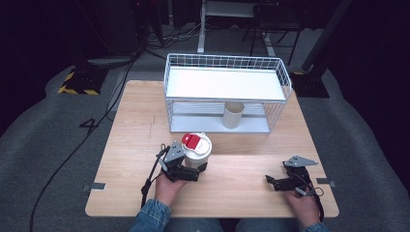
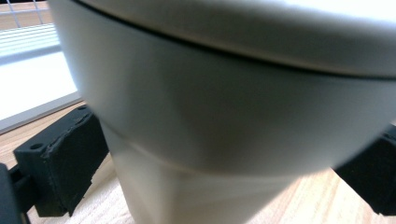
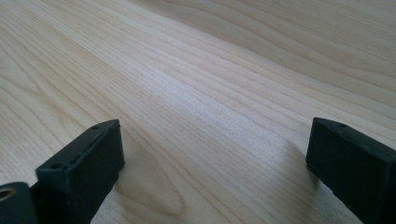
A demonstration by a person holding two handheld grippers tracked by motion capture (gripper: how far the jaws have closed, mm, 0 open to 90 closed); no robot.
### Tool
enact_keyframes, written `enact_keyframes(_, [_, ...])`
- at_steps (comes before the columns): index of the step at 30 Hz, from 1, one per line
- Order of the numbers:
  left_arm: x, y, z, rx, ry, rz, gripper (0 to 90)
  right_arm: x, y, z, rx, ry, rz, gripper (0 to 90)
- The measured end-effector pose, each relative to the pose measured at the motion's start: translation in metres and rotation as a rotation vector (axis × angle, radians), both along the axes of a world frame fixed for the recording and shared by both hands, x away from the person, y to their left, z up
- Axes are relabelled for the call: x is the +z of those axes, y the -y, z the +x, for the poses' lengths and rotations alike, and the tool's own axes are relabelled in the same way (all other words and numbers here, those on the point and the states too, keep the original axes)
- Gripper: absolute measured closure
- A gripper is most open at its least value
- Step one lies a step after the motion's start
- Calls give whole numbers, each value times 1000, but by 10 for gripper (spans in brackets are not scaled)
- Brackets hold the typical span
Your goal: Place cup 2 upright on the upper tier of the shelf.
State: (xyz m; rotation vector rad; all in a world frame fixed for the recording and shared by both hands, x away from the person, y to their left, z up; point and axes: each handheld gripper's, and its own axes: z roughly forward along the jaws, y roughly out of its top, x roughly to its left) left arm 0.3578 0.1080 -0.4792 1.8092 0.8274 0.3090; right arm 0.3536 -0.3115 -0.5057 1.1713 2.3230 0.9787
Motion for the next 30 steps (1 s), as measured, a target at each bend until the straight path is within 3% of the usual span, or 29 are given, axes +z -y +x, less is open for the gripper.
enact_keyframes(3, [-1, 5, -1, 22, 4, 33, 0, 0, 0, 0, -1, 1, 0, 46])
enact_keyframes(10, [-1, 13, -2, 65, 29, 38, 10, 0, 0, 0, -1, 1, 0, 46])
enact_keyframes(13, [-3, 14, -2, 81, 24, 46, 54, 0, 0, 0, -1, 1, 0, 46])
enact_keyframes(15, [-4, 13, -3, 99, 48, 71, 122, 0, 0, 0, -1, 1, 0, 46])
enact_keyframes(30, [-5, 12, -4, 93, 56, 73, 135, 0, 0, 0, 0, 0, 0, 46])
